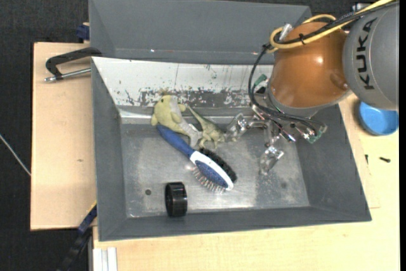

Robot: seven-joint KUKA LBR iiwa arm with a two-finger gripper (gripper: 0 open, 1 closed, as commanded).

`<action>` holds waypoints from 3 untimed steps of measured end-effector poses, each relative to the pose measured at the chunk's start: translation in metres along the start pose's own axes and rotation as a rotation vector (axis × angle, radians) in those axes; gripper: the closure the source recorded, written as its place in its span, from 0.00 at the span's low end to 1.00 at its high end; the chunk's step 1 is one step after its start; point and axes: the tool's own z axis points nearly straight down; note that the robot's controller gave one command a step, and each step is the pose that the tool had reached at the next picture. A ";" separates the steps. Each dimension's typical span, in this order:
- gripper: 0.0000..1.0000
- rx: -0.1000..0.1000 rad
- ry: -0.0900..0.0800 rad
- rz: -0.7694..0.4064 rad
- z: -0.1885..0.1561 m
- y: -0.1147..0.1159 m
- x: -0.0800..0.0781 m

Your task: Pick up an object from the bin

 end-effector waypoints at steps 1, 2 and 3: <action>0.00 0.003 -0.005 -0.394 0.084 0.034 -0.007; 0.00 -0.002 -0.003 -0.166 0.053 0.083 -0.034; 0.00 0.005 -0.010 -0.279 -0.004 0.027 -0.083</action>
Offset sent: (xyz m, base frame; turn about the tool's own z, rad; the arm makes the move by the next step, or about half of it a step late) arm -0.0187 0.0293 -0.0867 -0.3966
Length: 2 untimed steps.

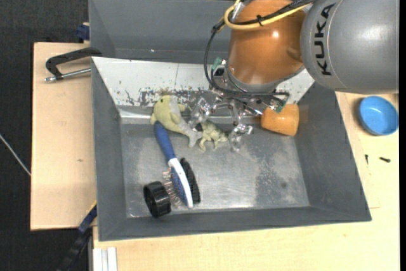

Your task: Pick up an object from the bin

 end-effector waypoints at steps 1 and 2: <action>0.00 -0.014 0.011 -0.160 0.076 0.006 0.012; 0.00 -0.011 0.004 -0.052 0.005 0.110 -0.007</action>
Offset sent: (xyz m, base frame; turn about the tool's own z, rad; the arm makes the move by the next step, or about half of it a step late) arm -0.0094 -0.0069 -0.0752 -0.1620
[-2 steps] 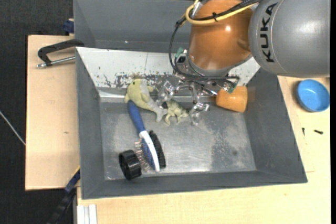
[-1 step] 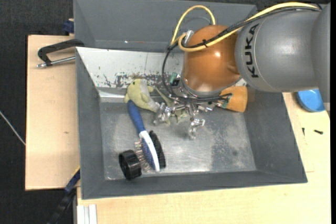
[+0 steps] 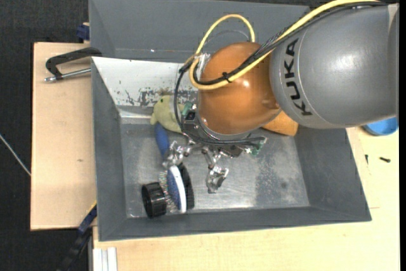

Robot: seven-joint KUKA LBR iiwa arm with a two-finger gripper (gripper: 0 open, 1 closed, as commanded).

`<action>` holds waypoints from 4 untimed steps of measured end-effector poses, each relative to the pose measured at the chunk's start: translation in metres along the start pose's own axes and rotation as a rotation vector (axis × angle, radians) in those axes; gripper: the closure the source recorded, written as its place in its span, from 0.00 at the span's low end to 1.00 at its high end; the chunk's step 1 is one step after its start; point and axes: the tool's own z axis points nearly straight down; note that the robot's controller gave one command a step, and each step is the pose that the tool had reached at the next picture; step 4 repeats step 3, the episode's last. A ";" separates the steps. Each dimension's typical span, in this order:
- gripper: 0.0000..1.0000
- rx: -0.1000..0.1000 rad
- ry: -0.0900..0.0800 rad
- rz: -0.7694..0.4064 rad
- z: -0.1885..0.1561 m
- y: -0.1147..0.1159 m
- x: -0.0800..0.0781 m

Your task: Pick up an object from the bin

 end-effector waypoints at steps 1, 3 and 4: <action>0.00 0.003 0.001 -0.411 0.083 0.012 -0.019; 1.00 0.008 -0.004 -0.451 -0.056 0.022 -0.034; 1.00 0.008 -0.004 -0.451 -0.056 0.022 -0.034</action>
Offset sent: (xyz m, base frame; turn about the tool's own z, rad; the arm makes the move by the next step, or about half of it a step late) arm -0.0019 0.0214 -0.0847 -0.4124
